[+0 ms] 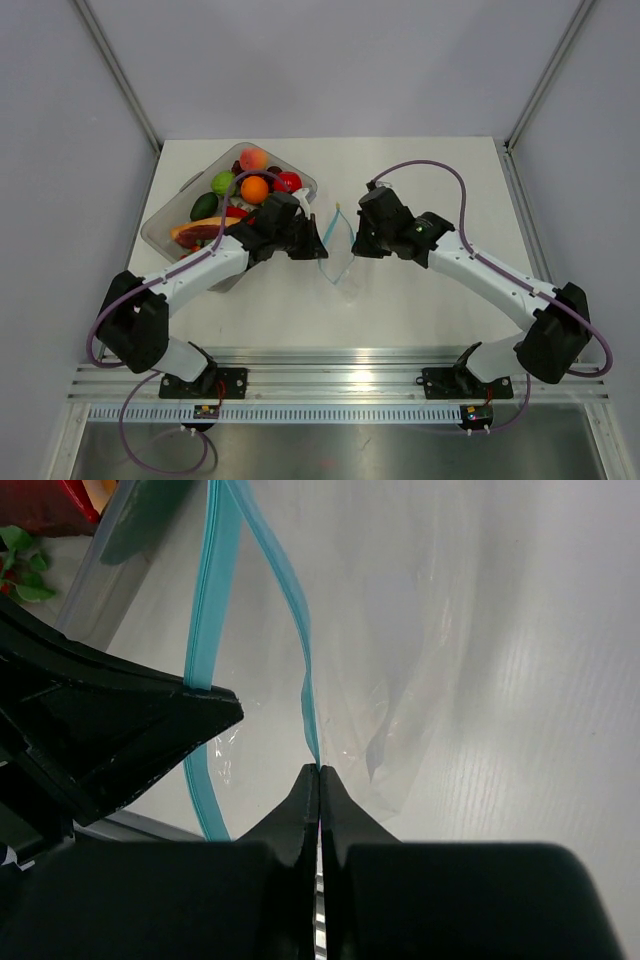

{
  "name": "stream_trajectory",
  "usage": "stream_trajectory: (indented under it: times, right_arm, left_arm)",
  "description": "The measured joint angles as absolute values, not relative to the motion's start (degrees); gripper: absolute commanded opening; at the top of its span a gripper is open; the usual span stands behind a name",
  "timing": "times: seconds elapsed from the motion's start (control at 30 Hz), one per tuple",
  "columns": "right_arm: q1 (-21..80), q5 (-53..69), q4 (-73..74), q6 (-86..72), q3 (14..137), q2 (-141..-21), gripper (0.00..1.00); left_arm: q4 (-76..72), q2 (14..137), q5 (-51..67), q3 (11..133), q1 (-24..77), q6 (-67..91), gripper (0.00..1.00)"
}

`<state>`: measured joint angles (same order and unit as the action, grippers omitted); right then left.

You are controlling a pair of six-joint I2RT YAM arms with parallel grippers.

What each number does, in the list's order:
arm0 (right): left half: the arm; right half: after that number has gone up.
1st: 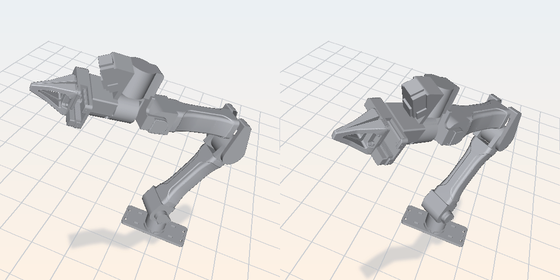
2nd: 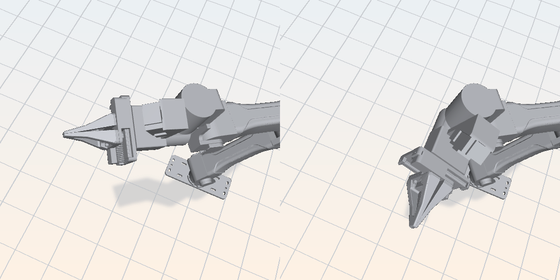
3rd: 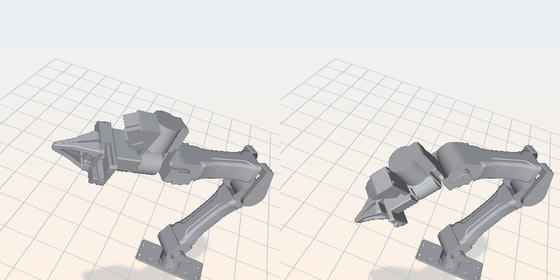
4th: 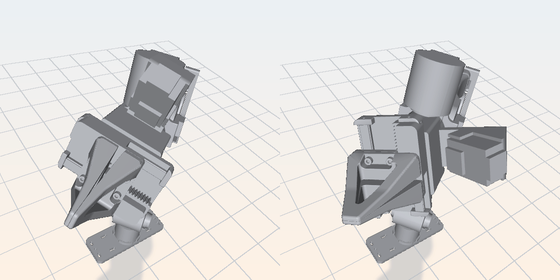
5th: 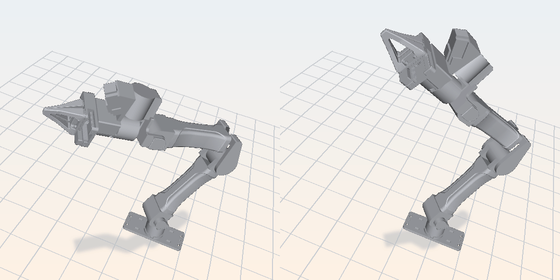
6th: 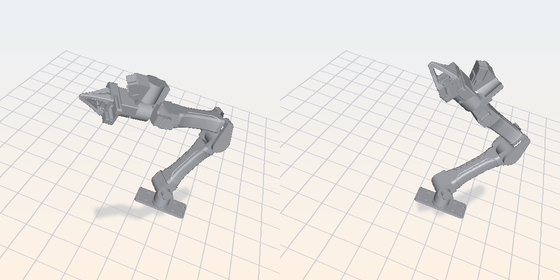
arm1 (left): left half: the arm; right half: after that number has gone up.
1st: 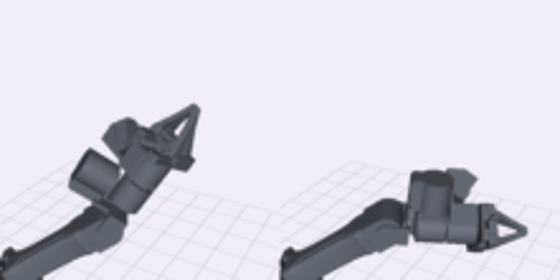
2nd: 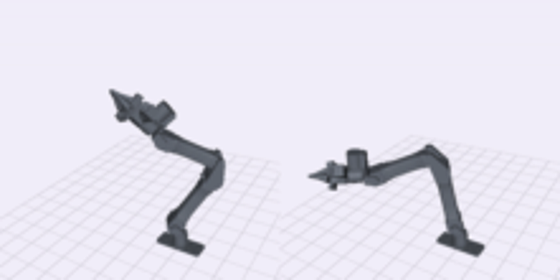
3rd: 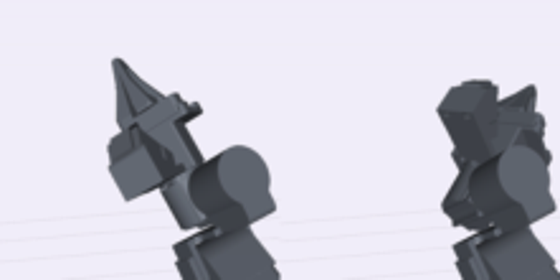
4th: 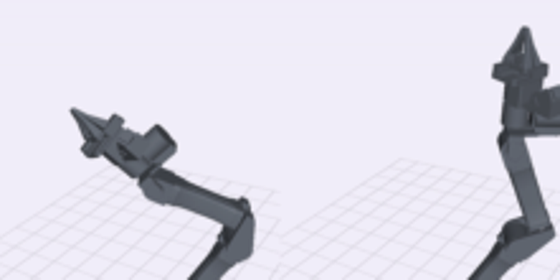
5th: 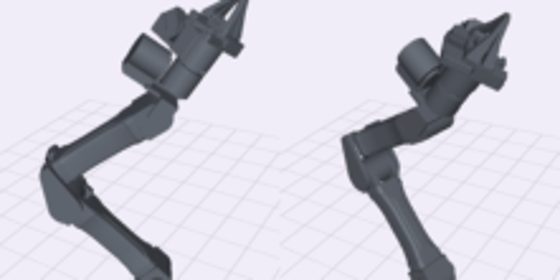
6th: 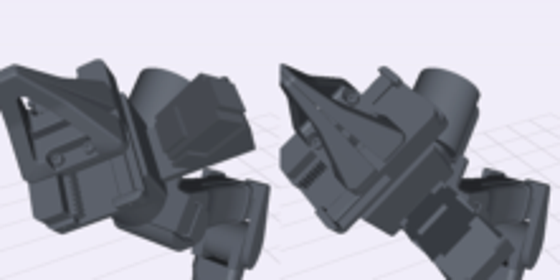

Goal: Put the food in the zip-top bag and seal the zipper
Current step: Open the zipper of the food storage bag.

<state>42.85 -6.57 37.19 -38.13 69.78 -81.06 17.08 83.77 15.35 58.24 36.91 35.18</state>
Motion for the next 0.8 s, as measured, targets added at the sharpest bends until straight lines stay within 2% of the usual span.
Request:
stream_trajectory:
  times: [0.8]
  right_arm:
    - [42.9,-15.8,40.5,-41.0,68.5,-79.7,0.0]
  left_arm:
    - [22.8,83.6,10.6,58.8,36.9,30.8,0.0]
